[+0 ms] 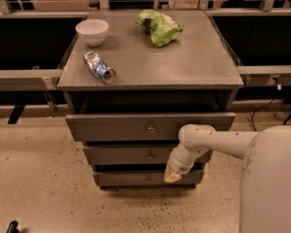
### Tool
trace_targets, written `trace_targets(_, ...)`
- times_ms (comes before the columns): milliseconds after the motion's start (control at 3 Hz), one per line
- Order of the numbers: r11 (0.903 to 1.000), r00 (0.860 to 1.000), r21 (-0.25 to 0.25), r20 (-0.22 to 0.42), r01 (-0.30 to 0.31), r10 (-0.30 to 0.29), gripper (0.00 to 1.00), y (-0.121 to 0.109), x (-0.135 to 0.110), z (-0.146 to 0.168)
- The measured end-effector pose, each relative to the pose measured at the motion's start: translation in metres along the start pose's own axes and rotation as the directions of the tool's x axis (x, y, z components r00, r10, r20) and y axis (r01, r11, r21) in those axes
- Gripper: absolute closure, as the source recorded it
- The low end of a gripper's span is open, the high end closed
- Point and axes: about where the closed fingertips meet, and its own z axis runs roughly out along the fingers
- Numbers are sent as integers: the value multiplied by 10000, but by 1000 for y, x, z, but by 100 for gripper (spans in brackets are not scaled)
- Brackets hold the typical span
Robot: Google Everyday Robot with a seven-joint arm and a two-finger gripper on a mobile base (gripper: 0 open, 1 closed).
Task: Close top drawer
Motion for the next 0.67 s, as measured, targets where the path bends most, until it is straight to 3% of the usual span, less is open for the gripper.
trace_targets(333,9997,9999,221,-78,77,-75,100,0,-2,-15)
trace_targets(667,9957,9994,878,-239,282,-262,100,4,-9,-20)
